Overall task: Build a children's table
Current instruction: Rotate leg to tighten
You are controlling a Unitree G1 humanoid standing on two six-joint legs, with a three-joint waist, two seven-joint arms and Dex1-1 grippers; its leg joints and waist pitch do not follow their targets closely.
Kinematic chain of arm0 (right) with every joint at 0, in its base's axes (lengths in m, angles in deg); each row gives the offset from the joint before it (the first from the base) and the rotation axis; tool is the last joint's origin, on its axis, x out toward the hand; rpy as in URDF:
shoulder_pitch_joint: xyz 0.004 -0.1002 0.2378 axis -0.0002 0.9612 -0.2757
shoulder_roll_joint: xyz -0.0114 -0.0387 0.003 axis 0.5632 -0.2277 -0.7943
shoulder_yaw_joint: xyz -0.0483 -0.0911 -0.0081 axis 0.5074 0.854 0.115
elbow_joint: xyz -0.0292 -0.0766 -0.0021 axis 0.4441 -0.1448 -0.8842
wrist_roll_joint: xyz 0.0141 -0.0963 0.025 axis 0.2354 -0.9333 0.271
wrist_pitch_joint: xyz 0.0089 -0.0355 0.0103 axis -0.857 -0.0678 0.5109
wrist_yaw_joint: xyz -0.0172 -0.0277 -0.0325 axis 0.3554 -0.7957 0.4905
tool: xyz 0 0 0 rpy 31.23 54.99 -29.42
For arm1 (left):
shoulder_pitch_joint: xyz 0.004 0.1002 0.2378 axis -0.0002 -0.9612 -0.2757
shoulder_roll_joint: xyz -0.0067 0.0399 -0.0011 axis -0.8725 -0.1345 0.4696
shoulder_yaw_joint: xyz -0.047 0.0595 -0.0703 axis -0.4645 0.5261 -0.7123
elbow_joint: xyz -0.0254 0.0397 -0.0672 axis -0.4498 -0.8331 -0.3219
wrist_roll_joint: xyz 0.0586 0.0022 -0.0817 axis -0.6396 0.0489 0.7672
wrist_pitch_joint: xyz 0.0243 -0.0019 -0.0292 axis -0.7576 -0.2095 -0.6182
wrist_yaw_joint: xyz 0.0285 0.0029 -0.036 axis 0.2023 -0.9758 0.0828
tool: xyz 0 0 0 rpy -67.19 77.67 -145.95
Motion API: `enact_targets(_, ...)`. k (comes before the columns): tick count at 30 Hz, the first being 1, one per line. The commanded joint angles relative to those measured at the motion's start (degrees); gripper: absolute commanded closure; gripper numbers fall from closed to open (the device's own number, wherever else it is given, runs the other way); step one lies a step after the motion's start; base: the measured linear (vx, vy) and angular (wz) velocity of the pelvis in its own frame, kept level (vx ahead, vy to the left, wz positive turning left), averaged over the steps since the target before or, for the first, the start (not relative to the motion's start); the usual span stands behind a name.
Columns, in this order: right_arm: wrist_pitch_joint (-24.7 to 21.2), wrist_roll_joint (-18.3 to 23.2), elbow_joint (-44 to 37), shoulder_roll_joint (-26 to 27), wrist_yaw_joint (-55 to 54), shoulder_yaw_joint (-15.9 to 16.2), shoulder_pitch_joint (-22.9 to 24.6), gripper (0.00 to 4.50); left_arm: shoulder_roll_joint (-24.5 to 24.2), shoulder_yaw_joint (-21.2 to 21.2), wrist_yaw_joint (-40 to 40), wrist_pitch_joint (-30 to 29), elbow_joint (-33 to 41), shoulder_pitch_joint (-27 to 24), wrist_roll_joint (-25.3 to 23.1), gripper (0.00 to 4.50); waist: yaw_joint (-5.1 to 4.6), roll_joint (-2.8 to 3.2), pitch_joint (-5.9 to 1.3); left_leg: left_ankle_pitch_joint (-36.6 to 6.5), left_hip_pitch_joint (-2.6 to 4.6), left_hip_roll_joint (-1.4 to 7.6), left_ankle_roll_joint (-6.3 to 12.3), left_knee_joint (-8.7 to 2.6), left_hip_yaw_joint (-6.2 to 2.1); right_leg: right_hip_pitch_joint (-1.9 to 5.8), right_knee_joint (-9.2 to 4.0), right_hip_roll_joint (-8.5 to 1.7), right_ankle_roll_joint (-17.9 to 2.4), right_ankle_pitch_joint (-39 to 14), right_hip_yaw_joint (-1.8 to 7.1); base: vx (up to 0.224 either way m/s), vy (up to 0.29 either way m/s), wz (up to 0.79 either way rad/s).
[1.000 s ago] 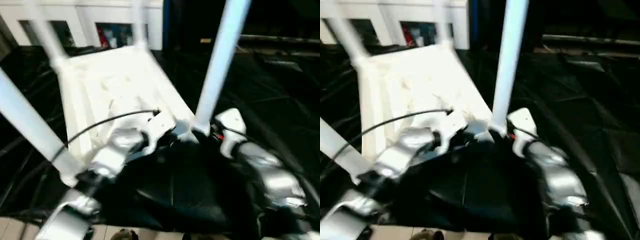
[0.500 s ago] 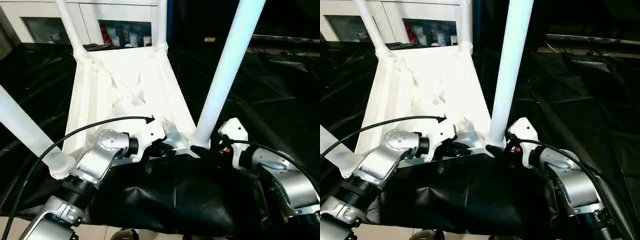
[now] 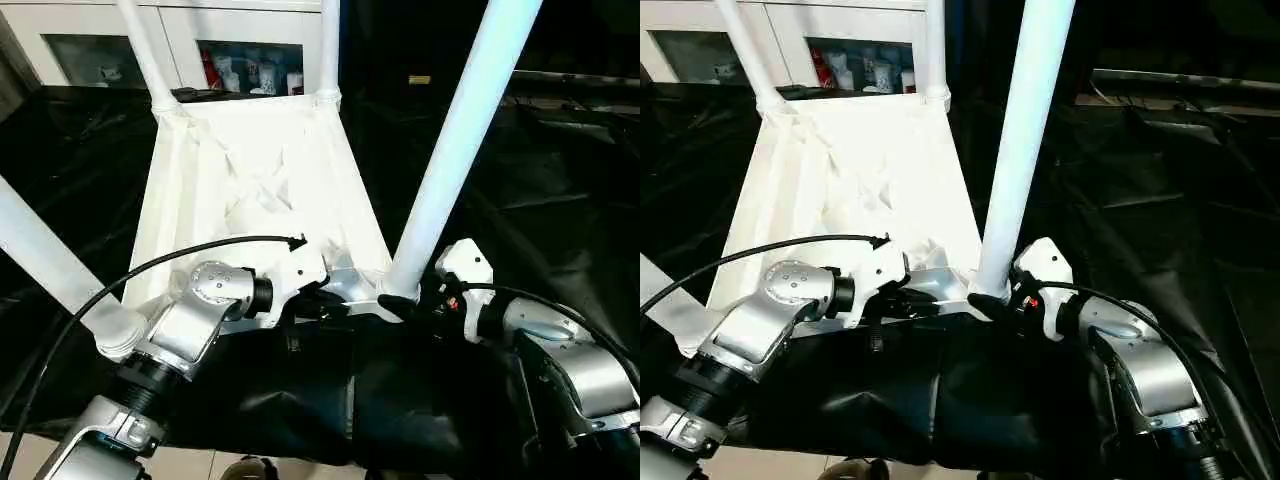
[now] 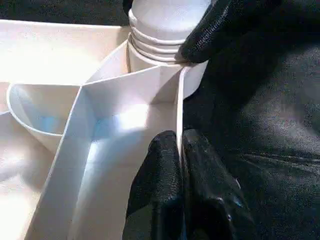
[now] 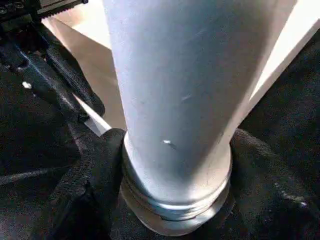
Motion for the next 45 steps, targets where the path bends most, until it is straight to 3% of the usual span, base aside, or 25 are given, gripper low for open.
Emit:
enact_targets(1,1.21,-2.06,0.69,1.36,-3.67,-0.27,0.23,1.76,1.42,1.02,0.06,-0.27,0.38,-0.81,1.03,4.50,0.03,-0.99,-3.83,-5.45,0.43,3.50,5.63,-3.30,-0.98,2.93,-3.60,-4.47,-15.68,-3.79,2.21,0.000,0.000,0.00)
enact_targets(3,1.32,-3.65,3.43,3.96,-9.43,-1.44,-0.52,1.77,3.11,0.45,4.24,-0.47,-2.19,0.08,-0.44,4.50,-0.11,-1.10,-3.76,-6.08,0.36,3.40,5.04,-3.34,-1.00,2.97,-3.71,-4.43,-15.36,-5.11,2.21,0.000,0.000,0.00)
enact_targets(6,-0.38,-4.89,7.28,9.48,-20.16,-4.12,-1.57,1.77,6.90,-0.63,12.00,-1.94,-6.87,1.94,-2.51,4.50,-0.52,-1.21,-3.41,-8.91,0.48,3.18,3.12,-3.54,-0.99,2.69,-4.47,-4.41,-13.89,-12.09,2.26,0.000,0.000,0.00)
enact_targets(7,-1.26,-6.12,9.82,12.65,-26.80,-5.30,-2.32,1.77,9.45,-1.12,15.97,-3.30,-8.93,3.03,-3.14,4.50,-0.64,-0.83,-3.15,-10.80,0.75,3.22,1.93,-3.78,-1.02,2.14,-4.88,-4.40,-13.27,-15.99,2.35,0.000,0.000,0.00)
enact_targets(8,-1.99,-7.25,12.30,15.49,-32.67,-6.19,-3.07,1.77,11.94,-1.49,19.33,-4.60,-10.61,4.00,-3.50,4.50,-0.86,-0.91,-3.07,-12.26,0.78,2.98,0.24,-3.88,-1.22,2.16,-5.09,-4.39,-12.23,-20.04,2.29,0.000,0.000,0.00)
enact_targets(9,-2.39,-8.09,13.92,17.31,-36.43,-6.73,-3.56,1.77,13.56,-1.74,21.46,-5.46,-11.65,4.62,-3.70,4.50,-0.89,-1.05,-3.21,-12.51,0.86,2.93,-0.12,-4.02,-1.32,2.31,-5.29,-4.44,-11.51,-21.25,2.27,0.000,0.000,0.00)
enact_targets(11,-1.48,-7.69,16.20,20.29,-38.89,-6.92,-4.62,1.77,16.21,-1.93,24.53,-5.97,-13.29,5.89,-4.02,4.50,-0.96,-0.88,-3.13,-13.67,0.96,3.07,-0.38,-4.14,-1.38,1.97,-5.45,-4.41,-10.54,-20.66,2.53,0.000,0.000,0.00)
enact_targets(17,1.52,-7.40,16.01,23.78,-36.23,-4.11,-6.31,1.77,18.68,-1.43,25.64,-4.78,-15.20,7.83,-4.78,4.50,-0.74,-0.69,-3.36,-12.76,0.60,3.02,1.26,-4.17,-1.38,2.32,-5.19,-4.31,-10.25,-15.03,2.51,0.000,0.000,0.00)
enact_targets(19,2.27,-7.01,15.52,24.29,-35.83,-4.31,-6.56,1.22,18.31,-1.16,24.51,-4.06,-15.13,7.76,-5.07,4.50,-0.72,-0.75,-3.30,-12.99,0.58,3.01,1.55,-4.24,-1.36,2.30,-5.30,-4.33,-10.18,-15.80,2.47,0.000,0.000,0.00)
enact_targets(25,3.81,-5.90,13.59,22.45,-32.91,-4.89,-6.67,0.70,15.68,-0.38,20.45,-3.15,-12.88,6.33,-4.29,4.50,-0.73,-0.76,-3.13,-14.35,0.52,3.16,1.38,-4.51,-1.48,2.12,-5.50,-4.44,-9.57,-18.16,2.52,0.000,0.000,0.00)
enact_targets(27,3.53,-6.24,10.18,17.75,-28.77,-4.96,-6.11,0.55,12.70,-0.08,16.45,-2.17,-10.83,4.93,-3.67,4.50,-0.65,-0.92,-3.21,-12.65,0.28,3.18,2.19,-4.41,-1.42,2.43,-5.30,-4.43,-9.53,-16.09,2.54,0.000,0.000,0.00)
enact_targets(29,3.03,-5.67,8.93,15.74,-26.05,-4.78,-5.70,0.32,11.65,-0.06,14.86,-1.78,-9.87,4.46,-3.31,4.50,-0.54,-0.88,-3.26,-12.03,0.45,3.22,2.59,-4.30,-1.29,2.27,-5.29,-4.36,-9.89,-14.87,2.53,0.000,0.000,0.00)
enact_targets(33,1.00,-4.26,3.07,6.66,-12.38,-0.77,-2.68,0.09,7.78,-0.19,8.81,-0.47,-6.53,3.02,-1.84,4.50,-0.05,-0.83,-3.25,-9.40,0.29,3.40,4.36,-4.05,-1.16,2.55,-4.81,-4.29,-11.19,-10.57,2.48,0.000,0.000,0.00)
enact_targets(36,0.71,-3.92,1.05,3.61,-8.38,0.07,-1.48,0.09,5.85,0.12,5.50,0.09,-4.36,2.23,-0.72,4.50,-0.09,-0.79,-3.40,-8.85,0.26,3.46,4.82,-4.00,-1.21,2.65,-4.57,-4.39,-12.46,-8.79,2.39,0.000,0.000,0.00)
enact_targets(42,0.59,-2.20,-0.56,0.40,-4.61,-0.56,-0.58,0.09,2.58,0.37,0.08,-0.24,-0.41,0.44,1.06,4.50,-0.18,-0.80,-3.21,-9.87,0.38,3.60,4.30,-4.11,-1.11,2.43,-4.70,-4.39,-13.21,-10.94,2.41,0.000,0.000,0.00)
enact_targets(45,0.45,-1.07,-1.10,0.21,-3.50,-1.23,-0.31,0.09,1.78,0.21,-1.00,-0.34,0.28,-0.12,1.45,4.50,-0.15,-0.73,-3.36,-8.28,0.42,3.66,4.70,-3.96,-1.08,2.54,-4.36,-4.42,-14.04,-7.55,2.41,0.000,0.000,0.00)
